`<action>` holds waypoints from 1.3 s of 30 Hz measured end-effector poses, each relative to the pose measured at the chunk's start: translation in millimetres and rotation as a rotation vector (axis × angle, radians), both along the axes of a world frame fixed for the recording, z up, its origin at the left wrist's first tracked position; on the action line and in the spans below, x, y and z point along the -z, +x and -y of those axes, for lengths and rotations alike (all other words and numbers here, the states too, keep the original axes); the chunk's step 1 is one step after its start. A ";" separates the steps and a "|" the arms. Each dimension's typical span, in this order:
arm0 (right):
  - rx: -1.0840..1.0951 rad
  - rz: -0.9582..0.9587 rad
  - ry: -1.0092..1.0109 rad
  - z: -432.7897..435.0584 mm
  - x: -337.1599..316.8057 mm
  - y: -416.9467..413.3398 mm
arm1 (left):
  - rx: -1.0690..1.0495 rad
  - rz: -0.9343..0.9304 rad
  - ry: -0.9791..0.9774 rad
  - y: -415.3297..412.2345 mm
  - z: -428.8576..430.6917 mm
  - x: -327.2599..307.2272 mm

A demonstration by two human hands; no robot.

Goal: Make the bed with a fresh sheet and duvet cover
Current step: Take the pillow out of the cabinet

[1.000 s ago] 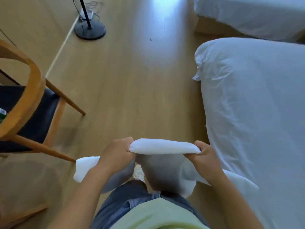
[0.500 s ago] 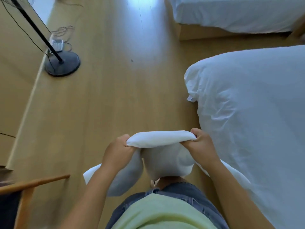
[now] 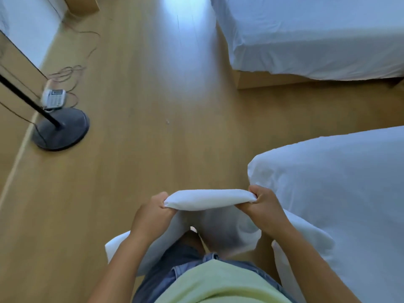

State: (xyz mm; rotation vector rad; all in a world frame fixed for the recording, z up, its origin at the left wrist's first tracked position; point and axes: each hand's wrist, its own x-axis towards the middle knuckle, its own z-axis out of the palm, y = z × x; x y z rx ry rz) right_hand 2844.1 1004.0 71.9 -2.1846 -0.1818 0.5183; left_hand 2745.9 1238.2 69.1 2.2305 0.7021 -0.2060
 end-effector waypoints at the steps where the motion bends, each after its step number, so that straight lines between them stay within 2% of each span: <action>1: 0.049 -0.018 0.002 -5.4 -1.2 29.7 | 0.042 -0.017 0.021 35.7 -8.5 0.3; 7: 0.288 -0.009 0.121 -13.3 -33.3 190.2 | 0.218 0.015 -0.009 252.5 -28.5 -25.6; 15: 0.496 0.009 0.240 31.9 -29.9 420.9 | 0.387 0.054 0.013 541.0 17.1 -35.4; 19: 0.558 0.042 0.236 72.7 -42.7 538.9 | 0.484 0.083 0.003 672.6 55.1 -45.2; 28: 0.543 0.032 0.194 189.3 -59.9 775.3 | 0.998 0.007 0.160 944.4 153.2 -78.8; 33: 0.537 0.051 0.122 254.8 -65.9 928.6 | 1.100 0.036 0.105 1114.5 223.7 -80.0; 39: 0.640 0.058 0.055 345.8 -91.8 1077.6 | 1.253 0.048 0.107 1297.3 331.0 -103.6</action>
